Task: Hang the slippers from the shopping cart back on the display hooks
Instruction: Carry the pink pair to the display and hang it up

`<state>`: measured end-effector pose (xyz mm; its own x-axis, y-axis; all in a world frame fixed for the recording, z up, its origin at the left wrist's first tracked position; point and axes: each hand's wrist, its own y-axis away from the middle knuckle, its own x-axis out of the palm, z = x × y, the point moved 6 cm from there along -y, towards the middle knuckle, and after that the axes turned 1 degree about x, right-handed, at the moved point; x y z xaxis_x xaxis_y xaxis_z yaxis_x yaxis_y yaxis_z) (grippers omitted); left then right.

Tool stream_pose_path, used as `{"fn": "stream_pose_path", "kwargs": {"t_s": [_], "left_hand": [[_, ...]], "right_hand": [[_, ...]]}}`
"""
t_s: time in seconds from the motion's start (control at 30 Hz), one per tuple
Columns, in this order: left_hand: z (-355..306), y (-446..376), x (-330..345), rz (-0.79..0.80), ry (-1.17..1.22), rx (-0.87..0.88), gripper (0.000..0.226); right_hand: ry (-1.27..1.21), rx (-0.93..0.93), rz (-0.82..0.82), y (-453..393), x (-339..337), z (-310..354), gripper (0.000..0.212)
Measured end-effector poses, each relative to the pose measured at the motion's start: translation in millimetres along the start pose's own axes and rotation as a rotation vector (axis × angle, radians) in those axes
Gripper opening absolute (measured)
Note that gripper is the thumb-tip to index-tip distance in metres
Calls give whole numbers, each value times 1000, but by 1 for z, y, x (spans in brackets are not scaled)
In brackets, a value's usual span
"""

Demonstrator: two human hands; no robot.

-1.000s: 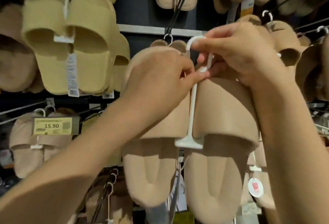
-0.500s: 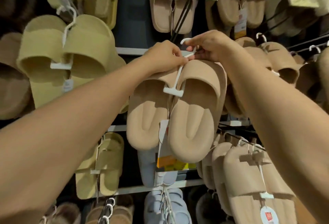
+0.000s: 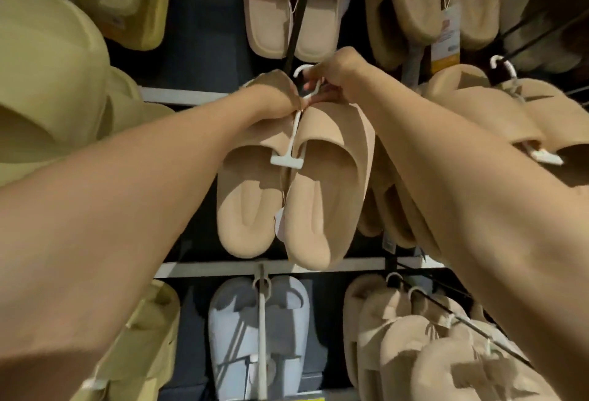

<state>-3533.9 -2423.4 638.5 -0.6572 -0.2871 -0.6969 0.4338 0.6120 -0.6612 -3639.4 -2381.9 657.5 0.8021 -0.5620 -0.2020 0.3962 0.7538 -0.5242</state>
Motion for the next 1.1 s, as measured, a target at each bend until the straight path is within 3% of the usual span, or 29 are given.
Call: {"fn": "stream_pose_path", "kwargs": {"t_s": [0.3, 0.5, 0.6, 0.7, 0.87, 1.1], "left_hand": [[21, -23, 1, -23, -127, -42, 34], [50, -33, -2, -51, -167, -87, 27], [58, -37, 5, -61, -258, -47, 28], [67, -42, 25, -54, -322, -84, 37], [72, -43, 51, -220, -333, -135, 39], [75, -41, 59, -263, -198, -146, 32]], "right_hand": [[1, 21, 43, -36, 24, -12, 9], [-69, -40, 48, -48, 42, -3, 28], [-100, 65, 139, -50, 46, -12, 23], [-30, 85, 160, -55, 37, -24, 12], [40, 38, 136, -58, 32, -48, 11], [420, -185, -53, -60, 44, -52, 19]]}}
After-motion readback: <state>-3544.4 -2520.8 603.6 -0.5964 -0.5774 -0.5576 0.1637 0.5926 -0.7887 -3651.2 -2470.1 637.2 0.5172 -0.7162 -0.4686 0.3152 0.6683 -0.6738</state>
